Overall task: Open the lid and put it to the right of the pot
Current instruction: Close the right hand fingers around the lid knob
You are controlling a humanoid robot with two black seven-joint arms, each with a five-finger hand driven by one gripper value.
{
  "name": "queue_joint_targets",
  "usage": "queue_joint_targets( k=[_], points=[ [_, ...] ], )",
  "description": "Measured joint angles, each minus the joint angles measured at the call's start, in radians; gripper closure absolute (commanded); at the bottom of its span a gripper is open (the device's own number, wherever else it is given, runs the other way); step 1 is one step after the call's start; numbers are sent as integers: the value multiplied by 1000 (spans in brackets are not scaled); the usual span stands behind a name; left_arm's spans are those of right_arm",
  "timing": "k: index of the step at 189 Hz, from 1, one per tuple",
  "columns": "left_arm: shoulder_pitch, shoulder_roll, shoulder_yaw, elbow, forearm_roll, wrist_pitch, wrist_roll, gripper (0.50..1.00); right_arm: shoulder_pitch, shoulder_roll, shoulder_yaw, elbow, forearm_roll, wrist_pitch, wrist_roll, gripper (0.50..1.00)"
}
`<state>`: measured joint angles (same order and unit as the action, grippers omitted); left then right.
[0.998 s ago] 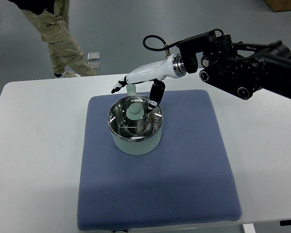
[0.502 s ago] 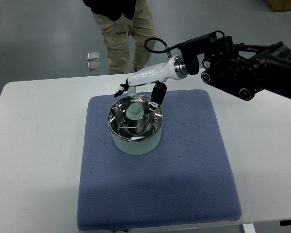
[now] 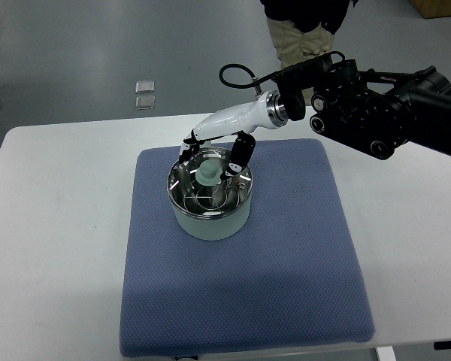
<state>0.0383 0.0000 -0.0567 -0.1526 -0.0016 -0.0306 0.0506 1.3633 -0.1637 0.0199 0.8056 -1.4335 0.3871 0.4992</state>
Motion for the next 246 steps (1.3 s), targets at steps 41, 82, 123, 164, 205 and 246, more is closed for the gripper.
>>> queue_joint_targets(
  k=[41,82,123,164,205,246],
  points=[
    [0,0,0,-2,0,1,0,500,-16,0,-1,-2,-2,-19,0,740],
    [0,0,0,-2,0,0,0,500,-16,0,-1,-3,-2,-22,1,779],
    [0,0,0,-2,0,0,0,500,-18,3,0,-3,-2,-22,1,842],
    [-6,0,0,-6,0,-1,-2,500,-20,3,-1,-6,-2,-24,2,918],
    [-8,0,0,-10,0,-1,-2,500,-37,1,-2,-11,-2,-28,15,977],
    [-8,0,-1,-9,0,0,-2,500,-57,-2,-2,-11,-2,-48,18,1000]
  ],
)
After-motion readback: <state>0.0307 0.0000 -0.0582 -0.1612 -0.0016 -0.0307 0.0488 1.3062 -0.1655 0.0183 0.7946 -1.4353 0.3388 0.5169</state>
